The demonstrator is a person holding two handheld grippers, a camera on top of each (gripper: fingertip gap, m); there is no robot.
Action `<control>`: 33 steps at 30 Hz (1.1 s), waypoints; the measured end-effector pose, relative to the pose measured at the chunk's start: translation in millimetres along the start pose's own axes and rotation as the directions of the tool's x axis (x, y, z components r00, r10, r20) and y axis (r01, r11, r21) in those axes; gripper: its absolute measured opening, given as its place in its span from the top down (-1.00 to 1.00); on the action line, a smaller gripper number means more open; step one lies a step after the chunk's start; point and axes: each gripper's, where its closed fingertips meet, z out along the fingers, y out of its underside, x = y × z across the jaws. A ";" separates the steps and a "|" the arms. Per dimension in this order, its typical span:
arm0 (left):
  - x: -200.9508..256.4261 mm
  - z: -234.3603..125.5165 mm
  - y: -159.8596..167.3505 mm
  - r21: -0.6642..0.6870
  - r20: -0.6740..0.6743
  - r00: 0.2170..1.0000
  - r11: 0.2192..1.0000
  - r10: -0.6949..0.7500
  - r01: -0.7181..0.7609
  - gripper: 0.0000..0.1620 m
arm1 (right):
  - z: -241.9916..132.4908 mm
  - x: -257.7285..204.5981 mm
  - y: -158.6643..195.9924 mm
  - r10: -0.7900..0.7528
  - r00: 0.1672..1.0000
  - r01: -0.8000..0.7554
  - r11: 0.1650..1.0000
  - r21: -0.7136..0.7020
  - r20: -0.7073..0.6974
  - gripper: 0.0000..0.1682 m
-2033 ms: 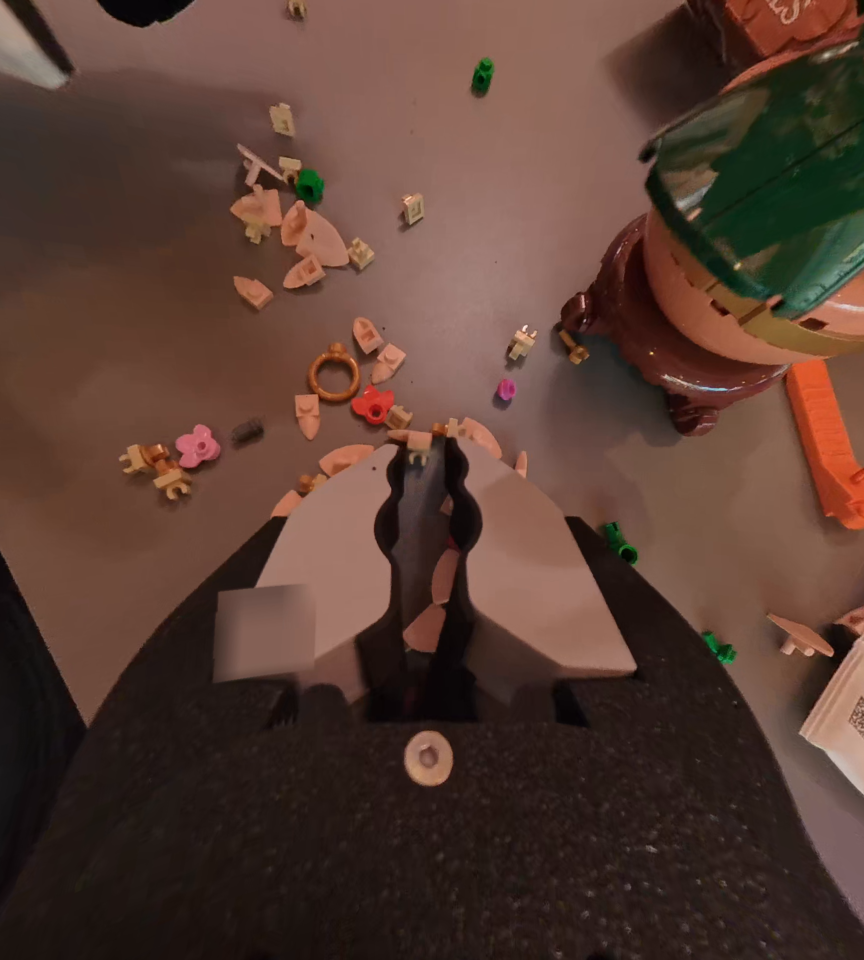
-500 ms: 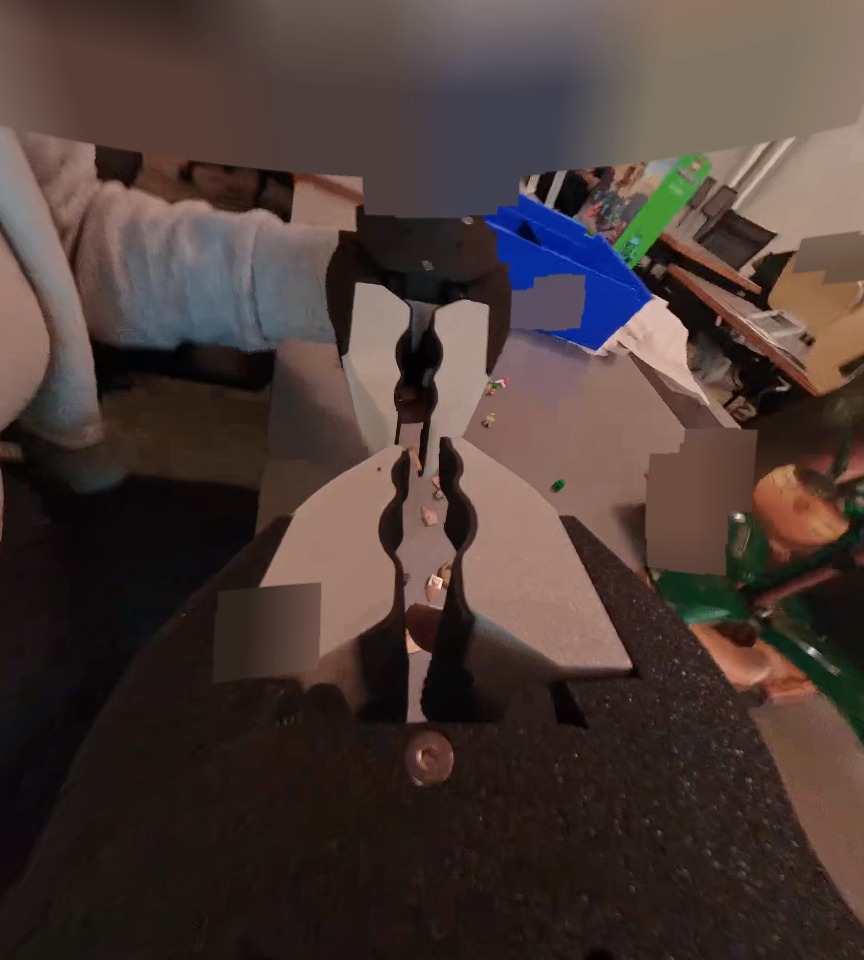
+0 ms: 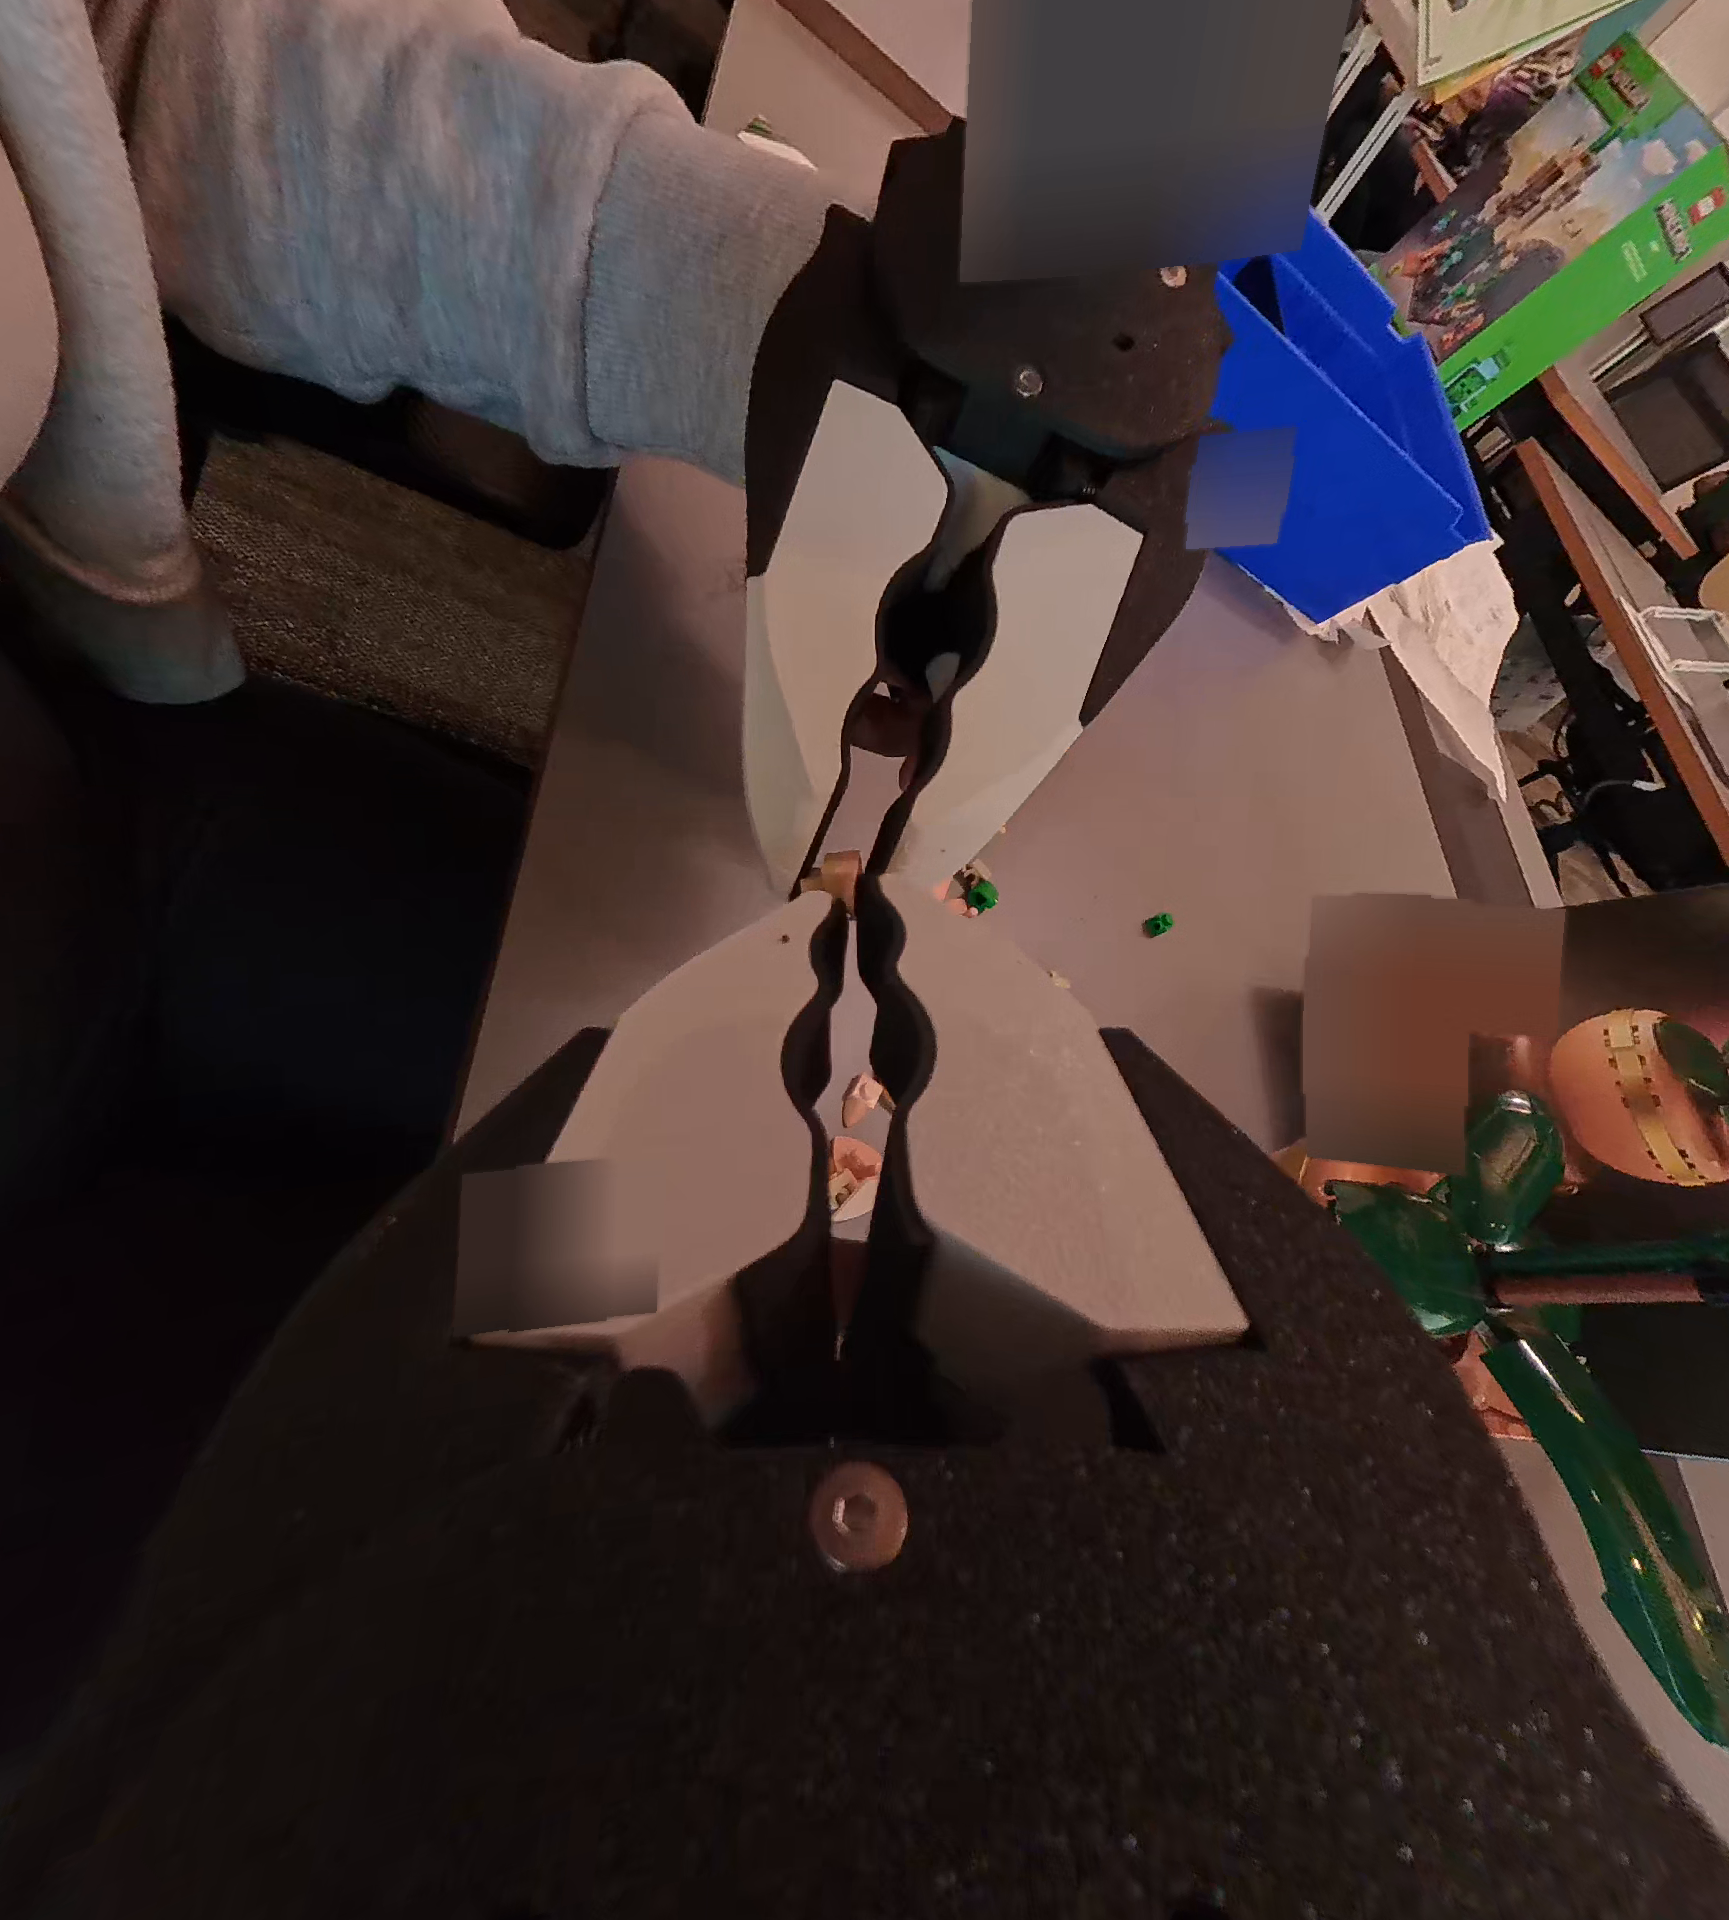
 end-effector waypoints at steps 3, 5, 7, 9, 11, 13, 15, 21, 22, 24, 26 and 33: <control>-2.1 -0.3 -1.7 0.012 0.010 1.000 1.000 -0.004 0.003 0.87 | -1.0 1.2 -1.3 0.013 1.000 -0.012 1.000 0.019 -0.014 0.99; -9.9 -2.9 -7.5 0.059 0.059 0.998 0.998 -0.017 0.014 0.83 | -3.5 10.4 -2.0 0.048 0.996 -0.044 0.998 0.055 -0.072 1.00; -23.8 -8.9 -17.6 0.164 0.110 0.988 0.982 -0.107 0.088 0.72 | -13.9 25.8 -6.3 0.086 0.981 -0.064 0.990 0.127 -0.175 0.99; -28.1 -13.9 -29.5 0.288 0.031 0.965 0.927 -0.259 0.240 0.67 | -25.8 38.6 -14.0 0.100 0.957 -0.046 0.979 0.200 -0.272 1.00; -38.9 -17.6 -43.3 0.417 -0.052 0.909 0.818 -0.415 0.397 0.62 | -31.7 44.9 -17.9 0.091 0.938 -0.017 0.976 0.217 -0.334 1.00; -34.6 -18.0 -54.8 0.454 -0.208 0.850 0.722 -0.484 0.523 0.60 | -33.7 47.4 -21.4 0.068 0.928 0.017 0.975 0.223 -0.367 1.00; -33.7 -16.5 -57.9 0.453 -0.262 0.819 0.684 -0.510 0.571 0.65 | -33.7 48.0 -21.2 0.042 0.922 0.040 0.978 0.204 -0.385 0.99; -33.4 -12.8 -59.4 0.462 -0.294 0.796 0.651 -0.529 0.603 0.90 | -32.7 46.4 -24.8 -0.021 0.905 0.107 0.978 0.178 -0.425 0.99; -32.7 -12.8 -59.4 0.460 -0.301 0.795 0.650 -0.527 0.605 0.90 | -32.7 45.6 -25.3 -0.022 0.906 0.108 0.978 0.181 -0.423 0.99; -31.6 -11.8 -57.8 0.448 -0.301 0.794 0.657 -0.527 0.606 0.91 | -32.6 44.3 -24.7 -0.023 0.907 0.108 0.978 0.180 -0.420 0.99; -29.8 -9.2 -52.7 0.401 -0.295 0.788 0.679 -0.540 0.615 0.92 | -29.7 41.1 -21.8 -0.019 0.917 0.094 0.981 0.169 -0.399 0.99; -19.2 9.6 -12.3 0.076 -0.064 0.840 0.837 -0.539 0.542 0.92 | -15.0 21.7 10.4 -0.138 0.962 0.130 0.990 -0.051 -0.236 1.00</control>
